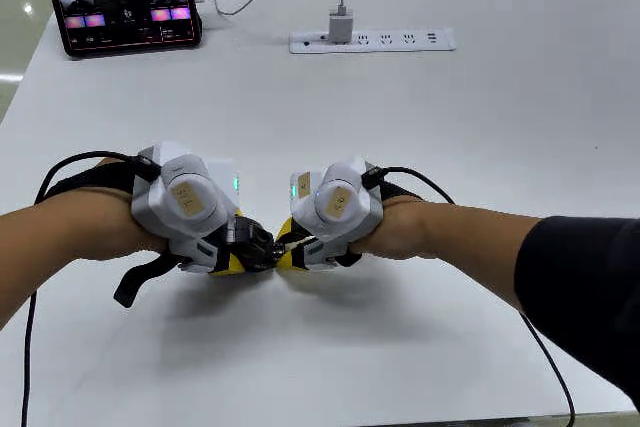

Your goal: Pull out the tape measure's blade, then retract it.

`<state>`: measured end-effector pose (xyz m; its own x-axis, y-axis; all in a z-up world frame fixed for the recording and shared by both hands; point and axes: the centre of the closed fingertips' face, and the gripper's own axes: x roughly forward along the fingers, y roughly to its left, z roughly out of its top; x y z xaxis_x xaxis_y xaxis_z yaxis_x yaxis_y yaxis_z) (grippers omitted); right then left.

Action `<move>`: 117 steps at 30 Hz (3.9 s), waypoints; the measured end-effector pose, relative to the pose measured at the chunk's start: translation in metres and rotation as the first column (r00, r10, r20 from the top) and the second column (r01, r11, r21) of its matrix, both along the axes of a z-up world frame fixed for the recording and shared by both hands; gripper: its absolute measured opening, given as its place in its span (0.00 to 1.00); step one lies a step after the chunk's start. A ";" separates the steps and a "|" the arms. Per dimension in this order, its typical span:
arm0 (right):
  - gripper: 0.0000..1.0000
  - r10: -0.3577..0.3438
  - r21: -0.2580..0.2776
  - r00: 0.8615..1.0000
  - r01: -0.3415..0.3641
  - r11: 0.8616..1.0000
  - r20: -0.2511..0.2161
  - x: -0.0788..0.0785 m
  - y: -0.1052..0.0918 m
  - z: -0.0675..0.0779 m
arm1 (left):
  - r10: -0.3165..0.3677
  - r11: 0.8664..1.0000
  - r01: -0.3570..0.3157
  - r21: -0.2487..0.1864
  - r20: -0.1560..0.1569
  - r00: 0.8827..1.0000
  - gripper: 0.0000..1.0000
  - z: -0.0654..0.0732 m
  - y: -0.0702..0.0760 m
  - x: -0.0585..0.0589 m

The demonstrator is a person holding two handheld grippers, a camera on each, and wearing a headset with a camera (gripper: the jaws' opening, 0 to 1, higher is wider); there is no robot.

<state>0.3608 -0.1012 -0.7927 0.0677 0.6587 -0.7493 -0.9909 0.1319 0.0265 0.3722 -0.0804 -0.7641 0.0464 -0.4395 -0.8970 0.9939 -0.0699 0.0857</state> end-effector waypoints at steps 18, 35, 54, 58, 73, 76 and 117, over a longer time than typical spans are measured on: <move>0.08 0.004 0.015 1.000 -0.004 1.000 0.003 -0.002 -0.008 0.001 | 0.000 1.000 0.000 0.006 0.005 1.000 0.32 0.000 0.000 -0.001; 0.08 -0.012 0.012 1.000 0.012 1.000 -0.001 -0.003 -0.019 0.000 | 0.004 1.000 -0.004 0.006 0.006 1.000 0.32 0.000 0.000 -0.001; 0.08 -0.026 0.008 1.000 0.026 1.000 -0.011 -0.005 -0.031 0.001 | -0.002 1.000 0.002 0.001 0.023 1.000 0.32 -0.002 0.001 0.001; 0.08 -0.025 0.004 1.000 0.025 1.000 -0.010 -0.006 -0.033 0.002 | -0.002 1.000 0.002 0.002 0.023 1.000 0.32 -0.002 0.001 0.001; 0.08 -0.039 0.003 0.999 0.039 0.999 -0.015 -0.007 -0.041 0.003 | -0.001 1.000 0.001 0.003 0.022 1.000 0.32 -0.003 0.001 0.001; 0.08 -0.043 0.001 0.999 0.043 0.999 -0.017 -0.007 -0.044 0.003 | -0.001 1.000 0.001 0.003 0.023 1.000 0.32 -0.004 0.002 0.001; 0.08 -0.066 -0.015 0.998 0.065 0.998 -0.019 -0.014 -0.072 0.001 | -0.014 1.000 0.014 -0.009 0.020 1.000 0.32 -0.004 0.002 0.000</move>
<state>0.3472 -0.1736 -0.7920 0.0956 0.6427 -0.7601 -0.9794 0.1971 0.0435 0.3720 -0.0788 -0.7679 0.0580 -0.4486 -0.8918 0.9909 -0.0828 0.1061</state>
